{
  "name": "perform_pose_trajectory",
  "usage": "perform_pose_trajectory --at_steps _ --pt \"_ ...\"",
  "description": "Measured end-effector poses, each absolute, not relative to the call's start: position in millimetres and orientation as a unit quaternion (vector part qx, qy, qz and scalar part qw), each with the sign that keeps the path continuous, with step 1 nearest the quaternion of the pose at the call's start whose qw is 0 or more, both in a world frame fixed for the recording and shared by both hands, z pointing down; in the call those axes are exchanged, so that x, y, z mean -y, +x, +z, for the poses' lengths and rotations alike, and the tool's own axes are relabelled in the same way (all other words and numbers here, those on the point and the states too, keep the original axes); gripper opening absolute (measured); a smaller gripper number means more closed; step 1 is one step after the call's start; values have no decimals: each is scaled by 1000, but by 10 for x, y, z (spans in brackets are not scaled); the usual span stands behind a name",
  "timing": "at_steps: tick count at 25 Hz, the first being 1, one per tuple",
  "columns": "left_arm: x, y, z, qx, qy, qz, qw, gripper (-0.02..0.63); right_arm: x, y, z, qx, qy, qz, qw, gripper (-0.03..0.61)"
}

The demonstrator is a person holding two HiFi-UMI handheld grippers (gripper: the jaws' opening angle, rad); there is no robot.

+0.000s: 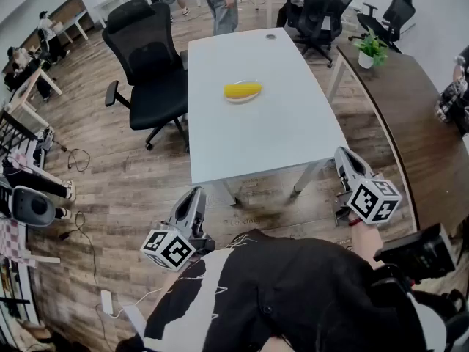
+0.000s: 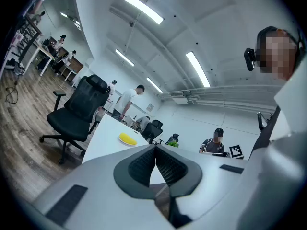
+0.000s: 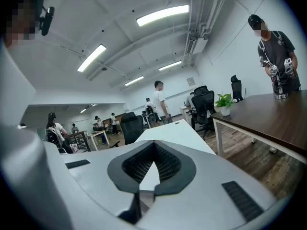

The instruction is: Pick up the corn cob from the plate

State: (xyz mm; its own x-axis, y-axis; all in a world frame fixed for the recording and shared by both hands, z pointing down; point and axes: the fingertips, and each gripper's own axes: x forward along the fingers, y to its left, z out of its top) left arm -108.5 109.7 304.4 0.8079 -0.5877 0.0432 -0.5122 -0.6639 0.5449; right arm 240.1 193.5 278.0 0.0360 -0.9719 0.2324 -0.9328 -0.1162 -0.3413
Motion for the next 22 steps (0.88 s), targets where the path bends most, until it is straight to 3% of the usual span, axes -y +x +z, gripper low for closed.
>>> perform_pose_trajectory --at_steps 22 --pt "-762 -1608 3206 321 903 -73 277 14 -1617 2170 3062 -640 -731 -229 51 14"
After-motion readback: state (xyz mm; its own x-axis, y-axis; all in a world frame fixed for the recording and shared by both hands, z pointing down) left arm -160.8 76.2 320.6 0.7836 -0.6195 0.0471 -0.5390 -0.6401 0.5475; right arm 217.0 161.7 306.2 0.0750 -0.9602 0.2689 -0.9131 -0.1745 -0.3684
